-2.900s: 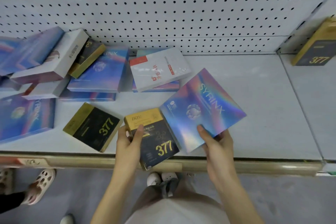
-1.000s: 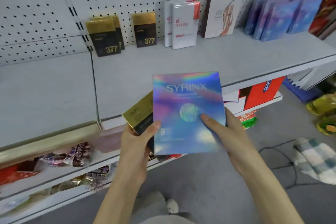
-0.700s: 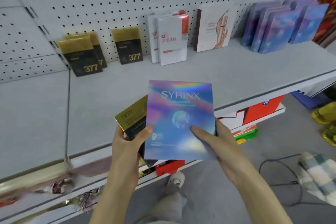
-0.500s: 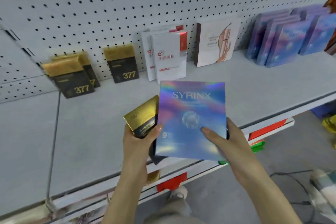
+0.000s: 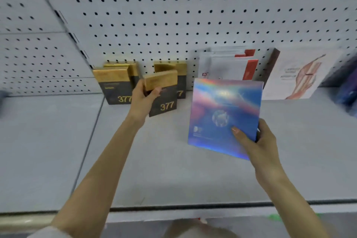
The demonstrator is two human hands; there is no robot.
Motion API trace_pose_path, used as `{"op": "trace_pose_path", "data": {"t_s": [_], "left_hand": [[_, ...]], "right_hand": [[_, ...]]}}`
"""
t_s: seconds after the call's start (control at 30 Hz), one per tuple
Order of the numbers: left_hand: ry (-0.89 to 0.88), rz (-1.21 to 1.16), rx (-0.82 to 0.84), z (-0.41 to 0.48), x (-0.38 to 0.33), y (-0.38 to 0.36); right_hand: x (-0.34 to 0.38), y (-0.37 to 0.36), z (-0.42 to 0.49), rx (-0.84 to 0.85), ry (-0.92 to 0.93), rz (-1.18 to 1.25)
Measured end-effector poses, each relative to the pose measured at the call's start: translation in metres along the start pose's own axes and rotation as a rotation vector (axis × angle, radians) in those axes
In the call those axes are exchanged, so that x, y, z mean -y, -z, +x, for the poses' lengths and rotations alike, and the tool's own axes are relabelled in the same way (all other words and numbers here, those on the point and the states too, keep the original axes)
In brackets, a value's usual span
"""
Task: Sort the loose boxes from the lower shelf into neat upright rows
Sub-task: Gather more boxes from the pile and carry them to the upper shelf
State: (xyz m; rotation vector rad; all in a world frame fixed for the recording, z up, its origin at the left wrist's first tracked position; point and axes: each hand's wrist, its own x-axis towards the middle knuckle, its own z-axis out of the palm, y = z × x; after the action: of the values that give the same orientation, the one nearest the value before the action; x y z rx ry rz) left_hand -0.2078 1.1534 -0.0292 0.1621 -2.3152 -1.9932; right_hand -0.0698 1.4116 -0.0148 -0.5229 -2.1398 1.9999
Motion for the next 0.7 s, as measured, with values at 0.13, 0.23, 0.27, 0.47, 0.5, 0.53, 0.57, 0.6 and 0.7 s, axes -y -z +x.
{"op": "trace_pose_path", "data": {"t_s": [0.13,0.23,0.27,0.47,0.5,0.53,0.57,0.6,0.7], "left_hand": [[-0.055,0.181,0.005,0.023,0.006,0.001],[-0.147,0.459,-0.072,0.034,0.008,0.003],[-0.185,0.524,-0.101,0.035,0.007,0.002],[-0.539,0.862,-0.18,0.03,-0.003,-0.005],[-0.58,0.906,-0.157,0.032,-0.004,-0.005],[-0.607,0.94,-0.126,0.035,-0.005,-0.003],[-0.621,0.966,-0.095,0.039,-0.006,-0.002],[-0.628,0.989,-0.07,0.042,-0.006,-0.001],[-0.649,1.02,-0.035,0.049,-0.008,0.002]], "right_hand": [[0.001,0.0,0.009,-0.008,0.027,0.026],[0.002,-0.001,0.01,-0.023,0.04,0.038],[0.002,-0.001,0.01,-0.022,0.046,0.036],[-0.003,-0.001,0.007,-0.029,0.041,0.034],[-0.004,0.0,0.006,-0.033,0.036,0.031],[-0.005,0.0,0.005,-0.038,0.033,0.028],[-0.006,0.0,0.004,-0.044,0.03,0.026],[-0.007,0.001,0.002,-0.05,0.031,0.027],[-0.01,0.002,-0.001,-0.069,0.032,0.037]]}}
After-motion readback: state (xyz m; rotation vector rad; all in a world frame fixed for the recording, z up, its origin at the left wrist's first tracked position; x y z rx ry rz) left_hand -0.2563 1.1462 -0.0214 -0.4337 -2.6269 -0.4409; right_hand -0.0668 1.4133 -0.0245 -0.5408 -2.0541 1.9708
